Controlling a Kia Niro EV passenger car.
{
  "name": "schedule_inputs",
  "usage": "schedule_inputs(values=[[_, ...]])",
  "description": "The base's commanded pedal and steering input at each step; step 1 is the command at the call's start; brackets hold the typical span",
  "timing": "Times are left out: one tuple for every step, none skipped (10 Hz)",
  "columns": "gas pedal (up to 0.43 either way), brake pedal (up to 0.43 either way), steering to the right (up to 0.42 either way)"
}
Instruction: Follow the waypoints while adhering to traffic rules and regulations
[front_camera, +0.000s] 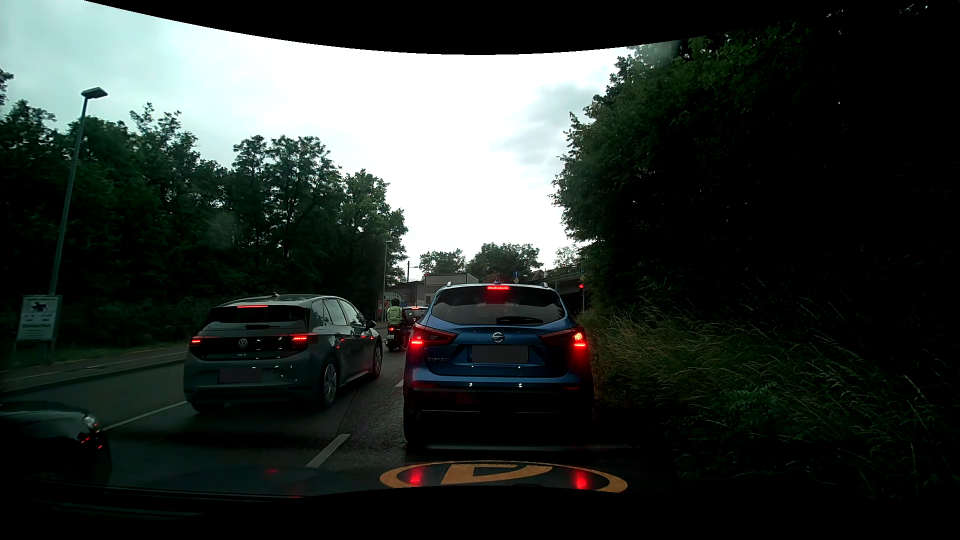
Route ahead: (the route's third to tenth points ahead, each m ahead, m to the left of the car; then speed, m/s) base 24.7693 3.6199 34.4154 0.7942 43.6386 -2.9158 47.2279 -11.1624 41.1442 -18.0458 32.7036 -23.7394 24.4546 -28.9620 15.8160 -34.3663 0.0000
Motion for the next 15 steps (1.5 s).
schedule_inputs(values=[[0.0,0.274,-0.011],[0.0,0.274,-0.011],[0.0,0.274,-0.011],[0.0,0.274,-0.011],[0.0,0.274,-0.011],[0.0,0.274,-0.011],[0.0,0.274,-0.011],[0.0,0.274,-0.011],[0.0,0.274,-0.011],[0.0,0.274,-0.011],[0.0,0.274,-0.011],[0.0,0.274,-0.011],[0.0,0.274,-0.011],[0.0,0.274,-0.01],[0.0,0.274,-0.01]])
